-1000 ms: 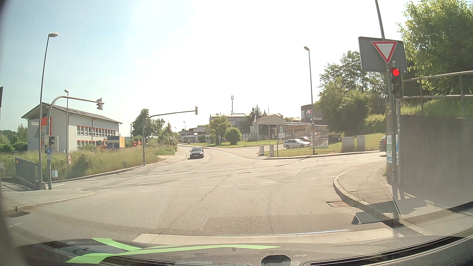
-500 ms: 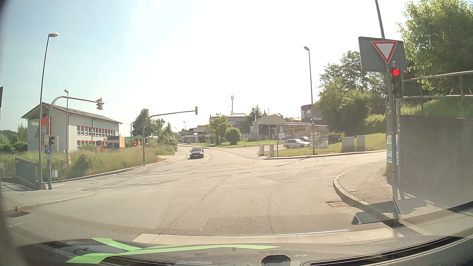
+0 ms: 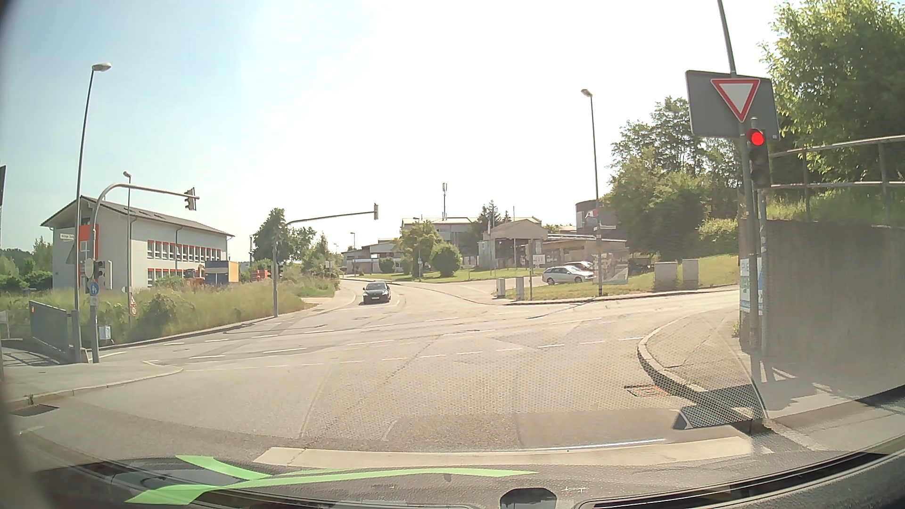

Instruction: Follow the waypoints while adhering to traffic rules and regulations

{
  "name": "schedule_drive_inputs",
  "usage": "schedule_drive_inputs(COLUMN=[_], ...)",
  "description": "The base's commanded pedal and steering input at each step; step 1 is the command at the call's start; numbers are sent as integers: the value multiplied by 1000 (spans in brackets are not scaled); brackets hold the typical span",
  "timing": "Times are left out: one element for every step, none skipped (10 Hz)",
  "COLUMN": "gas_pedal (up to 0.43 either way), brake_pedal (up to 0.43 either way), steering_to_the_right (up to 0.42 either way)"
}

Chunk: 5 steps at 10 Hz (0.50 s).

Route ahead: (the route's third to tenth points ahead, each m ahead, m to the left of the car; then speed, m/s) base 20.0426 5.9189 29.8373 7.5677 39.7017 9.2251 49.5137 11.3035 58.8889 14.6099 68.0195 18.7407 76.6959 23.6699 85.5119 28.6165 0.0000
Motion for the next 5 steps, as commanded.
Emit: schedule_drive_inputs(gas_pedal=[0, 0, 0, 0, 0], brake_pedal=[220, 220, 220, 226, 220], steering_to_the_right=[8, 8, 8, 8, 8])
